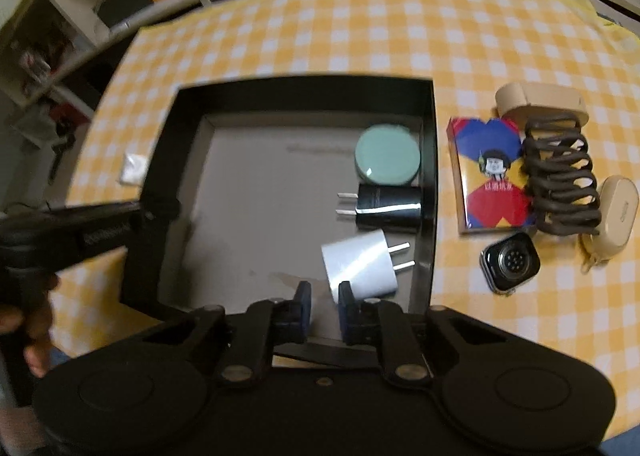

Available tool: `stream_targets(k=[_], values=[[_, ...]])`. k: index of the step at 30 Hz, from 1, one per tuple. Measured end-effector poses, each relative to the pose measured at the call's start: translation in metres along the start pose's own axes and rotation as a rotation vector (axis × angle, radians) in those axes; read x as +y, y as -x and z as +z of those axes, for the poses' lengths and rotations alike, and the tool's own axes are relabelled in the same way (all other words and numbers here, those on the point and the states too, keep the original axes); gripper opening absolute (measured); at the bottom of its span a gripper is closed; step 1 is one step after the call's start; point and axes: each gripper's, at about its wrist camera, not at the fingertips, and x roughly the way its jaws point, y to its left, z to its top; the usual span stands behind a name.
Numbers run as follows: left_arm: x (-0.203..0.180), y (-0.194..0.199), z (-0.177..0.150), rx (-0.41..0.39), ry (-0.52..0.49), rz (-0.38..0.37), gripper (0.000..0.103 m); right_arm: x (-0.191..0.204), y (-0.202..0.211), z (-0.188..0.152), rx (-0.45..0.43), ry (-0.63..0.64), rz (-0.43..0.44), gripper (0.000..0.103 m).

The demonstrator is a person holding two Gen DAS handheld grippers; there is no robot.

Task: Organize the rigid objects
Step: 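Carry the white charger into the box beside the black charger and release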

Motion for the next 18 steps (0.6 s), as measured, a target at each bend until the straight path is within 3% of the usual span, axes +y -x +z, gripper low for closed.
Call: stream_targets(k=[12,18], values=[[-0.001,0.000,0.000,-0.001,0.000,0.001,0.011,-0.014,-0.011,0.018,-0.062,-0.093,-0.057,0.011],[-0.001,0.000,0.000,0.000,-0.001,0.001,0.011,-0.026,-0.006,0.019,-0.057,-0.119,-0.042,0.012]])
